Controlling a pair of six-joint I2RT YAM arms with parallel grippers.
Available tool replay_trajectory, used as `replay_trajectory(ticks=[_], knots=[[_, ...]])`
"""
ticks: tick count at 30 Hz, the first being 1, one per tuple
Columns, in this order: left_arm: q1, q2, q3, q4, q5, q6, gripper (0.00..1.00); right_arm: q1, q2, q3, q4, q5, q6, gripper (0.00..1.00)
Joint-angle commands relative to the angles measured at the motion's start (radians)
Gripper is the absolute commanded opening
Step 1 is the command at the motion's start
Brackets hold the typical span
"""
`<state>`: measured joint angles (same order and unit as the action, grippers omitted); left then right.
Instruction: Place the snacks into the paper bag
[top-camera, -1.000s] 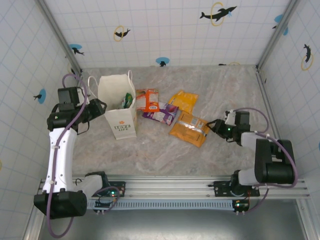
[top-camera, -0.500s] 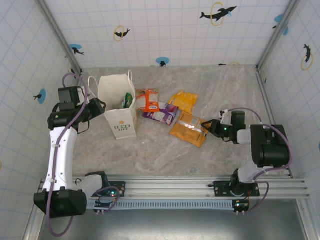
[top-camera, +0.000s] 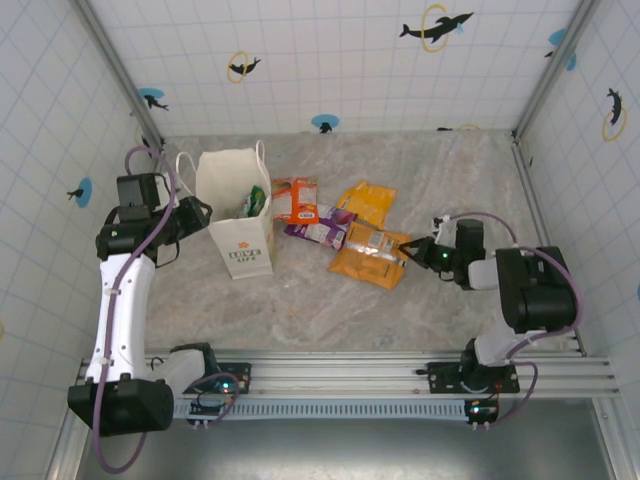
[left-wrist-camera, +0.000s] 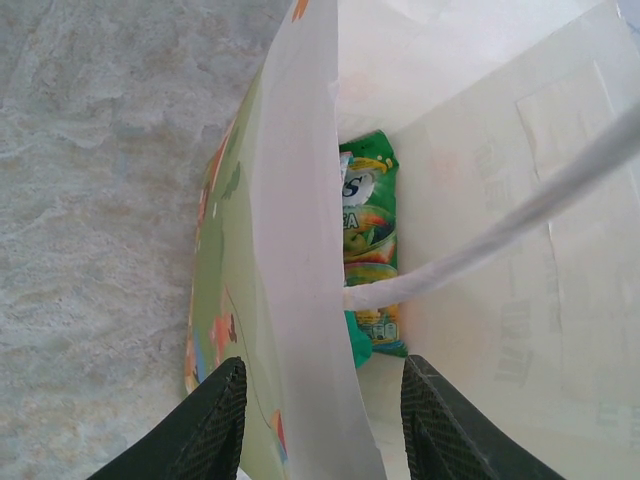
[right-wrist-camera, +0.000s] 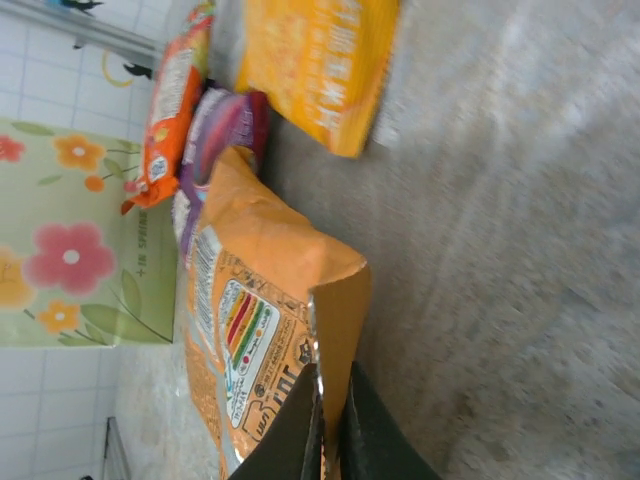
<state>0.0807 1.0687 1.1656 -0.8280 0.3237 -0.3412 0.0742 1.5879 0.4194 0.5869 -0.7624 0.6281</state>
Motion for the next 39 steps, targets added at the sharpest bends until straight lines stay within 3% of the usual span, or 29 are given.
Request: replay_trajectory(ticks=[1,3,9,19,25,33,39], knots=[[0.007,-0.013,-0.001,0.0,-0.015,0.011,0.44,0.017,-0.129,-0.006,-0.026,0.031,-0.021,0.05],[0.008,-0.013,-0.001,0.001,-0.014,0.011,0.44,0.029,-0.203,0.013,-0.092,0.061,-0.039,0.0],[0.009,-0.014,-0.007,0.016,-0.014,0.007,0.43,0.09,-0.409,0.118,-0.267,0.153,-0.093,0.0],[0.008,-0.012,-0.006,0.033,-0.002,0.007,0.42,0.288,-0.574,0.358,-0.415,0.487,-0.136,0.0],[0.008,-0.009,0.0,0.036,-0.015,0.007,0.41,0.432,-0.513,0.562,-0.429,0.59,-0.221,0.0],[0.008,-0.001,-0.004,0.062,-0.024,-0.003,0.39,0.66,-0.311,0.882,-0.39,0.68,-0.367,0.0],[0.008,0.011,-0.021,0.084,-0.029,-0.012,0.36,0.769,-0.124,1.138,-0.342,0.653,-0.441,0.0]])
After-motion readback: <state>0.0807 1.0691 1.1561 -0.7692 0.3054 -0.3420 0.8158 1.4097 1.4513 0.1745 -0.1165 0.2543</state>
